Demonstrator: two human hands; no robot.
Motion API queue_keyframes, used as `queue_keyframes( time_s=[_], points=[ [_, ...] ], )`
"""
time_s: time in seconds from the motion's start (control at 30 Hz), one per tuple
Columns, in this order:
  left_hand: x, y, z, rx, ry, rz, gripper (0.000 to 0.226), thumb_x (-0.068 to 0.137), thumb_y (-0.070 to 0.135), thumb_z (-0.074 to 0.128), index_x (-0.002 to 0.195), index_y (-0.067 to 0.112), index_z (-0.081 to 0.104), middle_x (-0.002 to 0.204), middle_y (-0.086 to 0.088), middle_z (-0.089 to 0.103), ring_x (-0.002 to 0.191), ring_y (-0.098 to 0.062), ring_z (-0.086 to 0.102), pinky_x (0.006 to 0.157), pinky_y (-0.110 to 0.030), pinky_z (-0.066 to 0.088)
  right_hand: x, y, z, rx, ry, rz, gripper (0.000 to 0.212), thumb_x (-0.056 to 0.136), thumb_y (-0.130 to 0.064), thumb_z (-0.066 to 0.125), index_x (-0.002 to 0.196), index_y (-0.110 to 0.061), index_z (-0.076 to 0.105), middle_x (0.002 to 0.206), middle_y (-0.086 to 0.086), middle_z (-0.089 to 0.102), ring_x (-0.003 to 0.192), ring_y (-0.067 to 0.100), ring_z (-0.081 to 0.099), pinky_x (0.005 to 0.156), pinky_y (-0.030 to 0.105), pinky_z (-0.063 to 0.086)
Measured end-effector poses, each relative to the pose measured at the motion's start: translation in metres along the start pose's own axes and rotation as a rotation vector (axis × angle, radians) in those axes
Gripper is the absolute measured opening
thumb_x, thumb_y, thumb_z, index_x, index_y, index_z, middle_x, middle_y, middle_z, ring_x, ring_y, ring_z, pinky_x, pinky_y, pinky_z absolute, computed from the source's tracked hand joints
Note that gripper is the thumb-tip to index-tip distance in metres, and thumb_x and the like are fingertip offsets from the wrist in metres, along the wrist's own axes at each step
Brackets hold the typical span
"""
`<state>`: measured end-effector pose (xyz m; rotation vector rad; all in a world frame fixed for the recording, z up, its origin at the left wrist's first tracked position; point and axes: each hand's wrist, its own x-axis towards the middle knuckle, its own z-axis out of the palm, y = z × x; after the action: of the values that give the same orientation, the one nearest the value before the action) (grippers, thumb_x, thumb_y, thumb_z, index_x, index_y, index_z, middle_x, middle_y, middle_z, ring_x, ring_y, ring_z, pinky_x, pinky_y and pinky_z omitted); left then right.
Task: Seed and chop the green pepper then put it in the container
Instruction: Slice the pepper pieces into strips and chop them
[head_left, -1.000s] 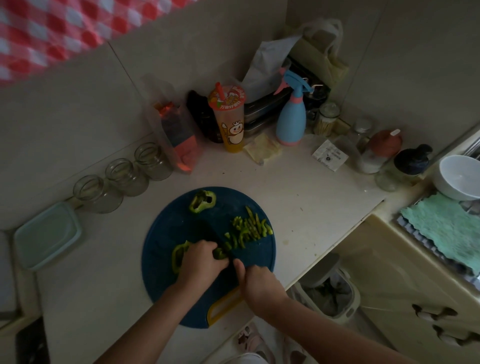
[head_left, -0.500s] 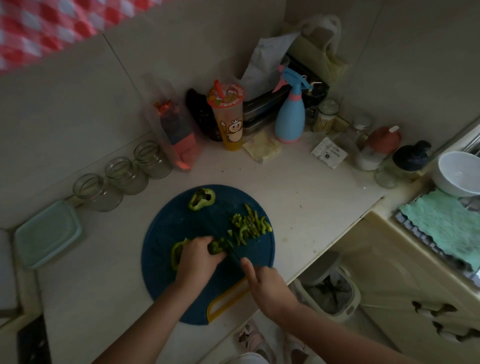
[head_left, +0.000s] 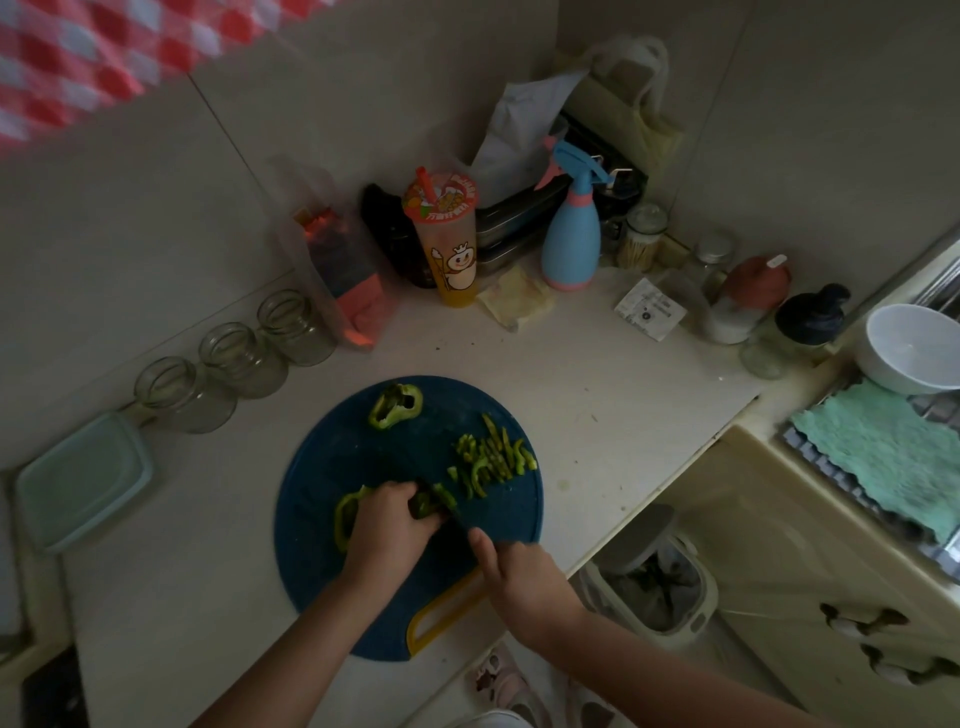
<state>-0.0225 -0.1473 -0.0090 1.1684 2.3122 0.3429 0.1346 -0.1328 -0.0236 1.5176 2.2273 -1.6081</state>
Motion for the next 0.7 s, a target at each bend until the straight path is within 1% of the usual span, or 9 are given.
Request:
queue_keyframes(
  time_s=[0.07,0.17,0.23,0.3,0.33,0.43,0.5,0.6,0.7],
  points=[
    [0.001,0.0,-0.001,-0.027,-0.007,-0.004,0.021,0.078,0.023,0.073,0.087,0.004,0.068,0.08,-0.003,0.065,0.079,-0.018,0.062,0.057,-0.015,0.035,0.0,-0.002,-0.001,-0.004,0.001,0.001,0.056,0.098,-0.053,0.023,0.057,-0.017,0.035,0.054,-0.002,0.04,0.049,0.011,0.04,0.062,0.029,0.036],
    [0.004,0.0,-0.005,-0.115,-0.033,-0.046,0.015,0.076,0.021,0.076,0.082,0.007,0.07,0.06,0.013,0.054,0.059,0.0,0.052,0.045,-0.009,0.034,0.003,-0.006,0.0,-0.009,-0.01,0.011,0.058,0.099,-0.052,0.022,0.055,-0.016,0.036,0.053,-0.001,0.04,0.048,0.011,0.039,0.062,0.031,0.037],
    [0.007,-0.001,-0.006,-0.143,-0.056,-0.056,0.023,0.074,0.023,0.078,0.091,0.009,0.073,0.07,0.008,0.065,0.065,-0.003,0.057,0.048,-0.007,0.035,0.009,-0.006,-0.002,0.02,-0.031,0.04,0.058,0.099,-0.052,0.023,0.055,-0.015,0.035,0.052,-0.001,0.039,0.047,0.011,0.038,0.059,0.03,0.036],
    [0.009,-0.001,-0.008,-0.155,-0.065,-0.073,0.037,0.073,0.024,0.079,0.107,0.012,0.071,0.095,-0.002,0.072,0.084,-0.011,0.063,0.059,-0.009,0.037,0.014,-0.006,-0.006,0.05,-0.06,0.056,0.058,0.1,-0.05,0.024,0.055,-0.015,0.033,0.052,-0.001,0.037,0.045,0.01,0.036,0.054,0.025,0.034],
    [0.01,-0.001,-0.008,-0.157,-0.065,-0.074,0.04,0.073,0.024,0.079,0.11,0.013,0.07,0.101,-0.004,0.072,0.086,-0.011,0.062,0.06,-0.01,0.038,0.016,-0.006,-0.007,0.058,-0.065,0.06,0.057,0.1,-0.049,0.024,0.055,-0.015,0.032,0.052,0.0,0.037,0.045,0.01,0.036,0.052,0.023,0.033],
    [0.009,0.0,-0.008,-0.163,-0.07,-0.05,0.034,0.073,0.024,0.079,0.105,0.015,0.072,0.095,-0.001,0.073,0.076,-0.005,0.057,0.05,-0.005,0.035,0.021,-0.013,-0.005,0.053,-0.063,0.078,0.055,0.1,-0.048,0.023,0.058,-0.015,0.034,0.055,0.0,0.038,0.047,0.011,0.038,0.056,0.024,0.035],
    [0.006,-0.001,-0.007,-0.2,-0.077,-0.039,0.03,0.072,0.023,0.079,0.101,0.017,0.073,0.09,0.002,0.073,0.075,-0.004,0.061,0.05,-0.004,0.039,0.027,-0.018,-0.002,0.06,-0.06,0.085,0.054,0.1,-0.048,0.022,0.061,-0.015,0.039,0.056,0.001,0.039,0.048,0.012,0.039,0.063,0.031,0.04],
    [-0.002,-0.003,0.002,-0.239,-0.093,-0.032,0.038,0.073,0.021,0.079,0.109,0.016,0.07,0.095,0.002,0.073,0.092,-0.01,0.066,0.064,-0.008,0.044,0.032,-0.02,0.002,0.075,-0.059,0.095,0.054,0.101,-0.048,0.022,0.079,-0.01,0.054,0.06,-0.001,0.041,0.051,0.009,0.039,0.066,0.032,0.038],
    [-0.008,-0.003,0.005,-0.238,-0.06,-0.029,0.052,0.072,0.018,0.08,0.12,0.013,0.063,0.108,-0.004,0.07,0.099,-0.012,0.063,0.08,-0.017,0.048,0.026,-0.014,0.001,0.195,-0.004,0.134,0.057,0.098,-0.053,0.026,0.06,-0.013,0.04,0.057,0.0,0.041,0.049,0.01,0.039,0.061,0.028,0.036]
  ],
)
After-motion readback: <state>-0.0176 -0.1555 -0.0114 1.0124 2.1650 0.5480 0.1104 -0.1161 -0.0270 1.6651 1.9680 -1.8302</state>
